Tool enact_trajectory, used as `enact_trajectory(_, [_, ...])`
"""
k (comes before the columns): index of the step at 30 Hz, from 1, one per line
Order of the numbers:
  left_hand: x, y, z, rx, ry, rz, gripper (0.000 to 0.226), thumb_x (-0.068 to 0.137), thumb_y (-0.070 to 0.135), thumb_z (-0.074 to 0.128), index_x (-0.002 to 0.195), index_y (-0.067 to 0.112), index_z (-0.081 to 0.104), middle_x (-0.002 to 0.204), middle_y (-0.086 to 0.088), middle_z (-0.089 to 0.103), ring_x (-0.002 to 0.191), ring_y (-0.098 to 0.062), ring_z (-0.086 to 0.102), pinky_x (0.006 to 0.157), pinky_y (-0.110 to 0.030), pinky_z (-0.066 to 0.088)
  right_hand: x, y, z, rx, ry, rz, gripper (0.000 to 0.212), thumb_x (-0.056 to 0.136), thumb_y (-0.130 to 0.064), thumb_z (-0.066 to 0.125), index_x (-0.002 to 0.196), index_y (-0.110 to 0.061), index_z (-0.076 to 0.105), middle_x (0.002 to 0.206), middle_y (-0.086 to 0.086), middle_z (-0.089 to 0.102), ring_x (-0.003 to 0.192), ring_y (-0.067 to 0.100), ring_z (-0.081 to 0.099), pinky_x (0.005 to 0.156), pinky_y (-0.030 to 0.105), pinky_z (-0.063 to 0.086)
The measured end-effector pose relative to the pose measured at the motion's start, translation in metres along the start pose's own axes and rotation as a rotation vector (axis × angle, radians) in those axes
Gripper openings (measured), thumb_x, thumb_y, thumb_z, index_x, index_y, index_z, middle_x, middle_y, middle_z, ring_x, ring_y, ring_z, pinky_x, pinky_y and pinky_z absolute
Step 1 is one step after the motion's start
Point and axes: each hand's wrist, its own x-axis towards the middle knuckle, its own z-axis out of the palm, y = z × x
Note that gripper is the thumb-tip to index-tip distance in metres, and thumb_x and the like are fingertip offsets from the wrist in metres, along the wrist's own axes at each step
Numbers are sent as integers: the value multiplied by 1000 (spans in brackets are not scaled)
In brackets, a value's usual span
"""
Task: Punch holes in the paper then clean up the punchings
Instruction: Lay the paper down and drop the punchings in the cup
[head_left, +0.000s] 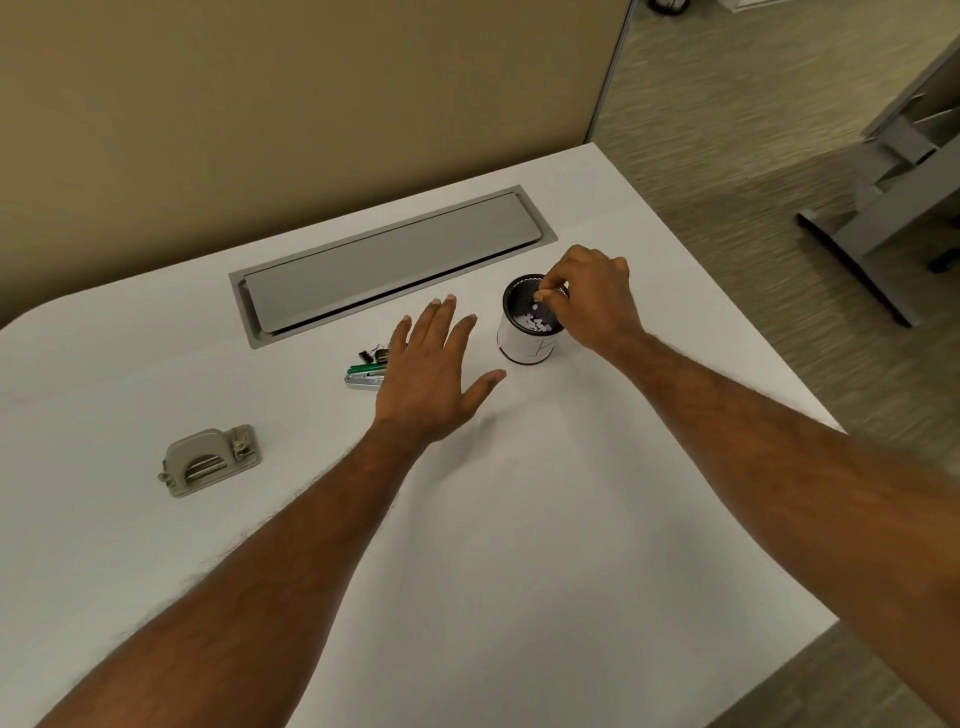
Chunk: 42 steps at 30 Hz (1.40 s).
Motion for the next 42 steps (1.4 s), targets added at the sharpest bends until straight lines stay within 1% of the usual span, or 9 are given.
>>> enact_trajectory(7, [-2, -9, 3, 16, -20, -28, 79, 90, 71, 28, 153, 23, 25, 165, -5, 10, 152, -23, 6, 123, -47, 3, 8, 1, 0, -183, -135, -142, 21, 96, -20, 52, 105, -22, 72, 114, 3, 60, 109, 27, 49, 90, 43, 31])
enact_trajectory(13, [-9, -14, 3, 25, -44, -43, 81, 90, 73, 26, 153, 23, 24, 165, -5, 9, 153, -22, 5, 123, -47, 2, 7, -5, -7, -81, -102, -43, 6, 83, -26, 70, 85, -21, 70, 97, 1, 64, 93, 24, 60, 87, 40, 44])
enact_trajectory(18, [-26, -19, -3, 4, -30, -46, 81, 89, 71, 27, 153, 22, 25, 165, -6, 11, 152, -23, 6, 123, -48, 5, 8, -6, -9, -140, -194, 23, 19, 92, -19, 58, 102, -22, 75, 112, -1, 67, 107, 26, 56, 93, 40, 38])
enact_trajectory(20, [-32, -24, -2, 0, -14, -47, 81, 89, 72, 26, 152, 21, 27, 165, -6, 13, 152, -23, 7, 123, -47, 5, 5, -8, -15, 149, -189, 128, 19, 90, -12, 60, 100, -15, 75, 106, 3, 70, 96, 19, 62, 88, 34, 47])
enact_trajectory(23, [-44, -37, 1, 10, -8, -61, 81, 90, 74, 26, 153, 22, 27, 165, -5, 14, 152, -22, 8, 124, -46, 5, -6, -15, -31, 707, -206, 335, 15, 90, -5, 60, 98, -10, 72, 88, 3, 70, 64, 5, 59, 59, 19, 45])
enact_trajectory(28, [-77, -54, -6, -61, 19, -87, 85, 85, 74, 24, 153, 22, 28, 164, -4, 17, 152, -23, 12, 124, -45, 8, -36, -27, -45, 1299, -353, 489, 17, 94, -4, 54, 104, -9, 67, 85, 1, 68, 65, 9, 57, 55, 20, 42])
enact_trajectory(33, [-142, -83, -4, -118, 33, -151, 84, 87, 75, 27, 149, 19, 35, 162, -7, 22, 151, -24, 16, 123, -45, 12, -84, -65, -34, 1534, -433, 556, 19, 96, -6, 50, 105, -10, 65, 82, -4, 70, 69, 8, 63, 60, 18, 51])
enact_trajectory(37, [-204, -110, 8, -130, 18, -222, 83, 87, 75, 26, 147, 19, 39, 160, -7, 27, 149, -25, 22, 121, -46, 19, -125, -99, -5, 1563, -469, 610, 19, 97, -5, 48, 106, -6, 64, 88, 3, 71, 76, 14, 68, 68, 23, 57])
enact_trajectory(42, [-269, -137, 20, -107, -17, -284, 83, 88, 75, 26, 147, 18, 38, 160, -8, 27, 150, -25, 21, 122, -46, 18, -168, -142, 34, 1538, -518, 653, 20, 97, -4, 47, 110, -2, 63, 101, 11, 69, 91, 23, 68, 84, 31, 58])
